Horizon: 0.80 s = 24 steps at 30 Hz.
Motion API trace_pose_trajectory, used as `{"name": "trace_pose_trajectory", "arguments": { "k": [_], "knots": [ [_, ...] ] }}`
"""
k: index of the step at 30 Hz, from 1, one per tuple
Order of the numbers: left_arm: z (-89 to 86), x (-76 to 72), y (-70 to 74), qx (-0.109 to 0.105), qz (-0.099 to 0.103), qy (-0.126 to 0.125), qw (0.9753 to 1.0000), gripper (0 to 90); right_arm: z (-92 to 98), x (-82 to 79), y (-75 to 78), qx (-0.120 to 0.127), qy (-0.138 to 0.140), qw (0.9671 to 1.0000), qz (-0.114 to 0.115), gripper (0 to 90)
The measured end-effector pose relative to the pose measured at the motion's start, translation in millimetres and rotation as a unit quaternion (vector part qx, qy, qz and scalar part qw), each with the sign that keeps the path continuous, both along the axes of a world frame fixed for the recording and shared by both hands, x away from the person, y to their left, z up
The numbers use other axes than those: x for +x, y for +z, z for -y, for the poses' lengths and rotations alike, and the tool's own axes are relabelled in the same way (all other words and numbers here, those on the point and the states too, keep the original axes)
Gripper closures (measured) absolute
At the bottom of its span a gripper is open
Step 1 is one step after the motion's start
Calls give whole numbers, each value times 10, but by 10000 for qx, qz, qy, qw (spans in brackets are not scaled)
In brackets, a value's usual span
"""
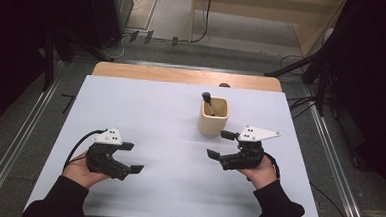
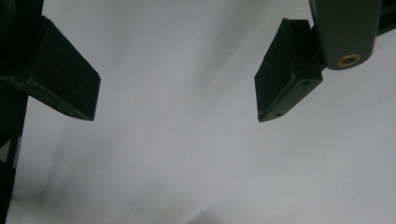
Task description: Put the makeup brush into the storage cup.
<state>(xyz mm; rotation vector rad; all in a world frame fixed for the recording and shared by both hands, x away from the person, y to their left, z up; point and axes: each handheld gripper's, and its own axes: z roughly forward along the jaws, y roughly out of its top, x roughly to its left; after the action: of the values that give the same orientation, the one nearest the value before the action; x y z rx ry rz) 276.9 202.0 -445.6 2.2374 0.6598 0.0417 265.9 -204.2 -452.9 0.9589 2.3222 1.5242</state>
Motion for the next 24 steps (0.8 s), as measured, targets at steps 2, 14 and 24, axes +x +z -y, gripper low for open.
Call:
{"name": "trace_pose_trajectory", "arguments": {
  "k": [2,14,24],
  "knots": [
    [-4,3,1,-6,7,-6,10000,151,7,-19,-13,-14,4,10000,7,161],
    [-8,1,0,-35,41,-8,10000,151,119,-126,-75,-49,-50,10000,26,161],
    [-6,-9,1,-48,90,-7,9999,151,214,-220,-113,-161,-8,9999,26,161]
  ]
}}
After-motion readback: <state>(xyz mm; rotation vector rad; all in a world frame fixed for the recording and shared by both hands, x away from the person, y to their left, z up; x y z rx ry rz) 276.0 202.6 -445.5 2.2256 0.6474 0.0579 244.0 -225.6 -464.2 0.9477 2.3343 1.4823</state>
